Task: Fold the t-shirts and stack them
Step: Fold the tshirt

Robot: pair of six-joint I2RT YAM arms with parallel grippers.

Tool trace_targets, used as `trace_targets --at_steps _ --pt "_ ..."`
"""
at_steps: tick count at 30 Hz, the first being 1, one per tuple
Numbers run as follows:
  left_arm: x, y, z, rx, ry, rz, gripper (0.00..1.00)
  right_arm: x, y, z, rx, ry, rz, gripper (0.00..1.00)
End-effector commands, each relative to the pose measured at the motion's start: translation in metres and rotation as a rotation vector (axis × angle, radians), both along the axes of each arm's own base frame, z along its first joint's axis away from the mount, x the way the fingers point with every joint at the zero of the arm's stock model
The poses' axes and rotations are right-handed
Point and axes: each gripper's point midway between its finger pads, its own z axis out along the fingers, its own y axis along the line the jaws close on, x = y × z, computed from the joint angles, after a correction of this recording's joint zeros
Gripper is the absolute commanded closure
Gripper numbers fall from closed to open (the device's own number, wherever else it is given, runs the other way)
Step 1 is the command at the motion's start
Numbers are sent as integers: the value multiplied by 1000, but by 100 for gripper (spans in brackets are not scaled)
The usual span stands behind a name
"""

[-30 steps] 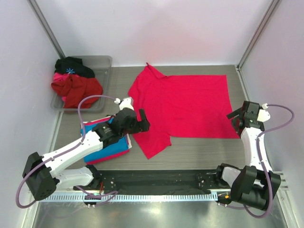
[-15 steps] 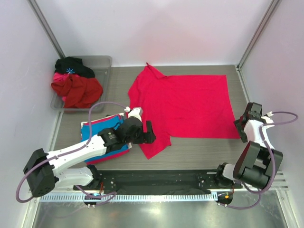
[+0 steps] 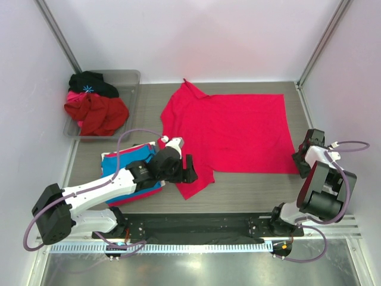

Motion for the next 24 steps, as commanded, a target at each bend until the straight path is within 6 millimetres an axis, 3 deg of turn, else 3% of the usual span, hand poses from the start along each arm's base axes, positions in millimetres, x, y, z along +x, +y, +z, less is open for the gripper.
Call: trace_targets --at_steps 1,7,13,15,19,20,21,24 --pt "1 -9 24 -40 -33 -21 23 15 -13 1 -39 -47 -49 37" --pt "1 5 15 24 -32 5 22 18 -20 -7 -52 -29 -86 39" --pt "-5 12 8 65 -11 6 26 14 -15 -28 -10 25 -94 69" --pt "-6 17 7 88 -11 17 26 14 -14 -28 -5 23 -90 69" --pt "-7 23 6 106 -11 29 26 13 -14 -21 -15 9 -81 54" --pt "-7 24 5 110 -8 29 26 13 -14 -18 -20 7 -76 34" --pt "-8 24 4 111 -5 30 26 12 -15 -15 -25 3 -72 28" --pt "-9 27 4 122 -7 31 27 9 -14 -10 -37 1 -53 22"
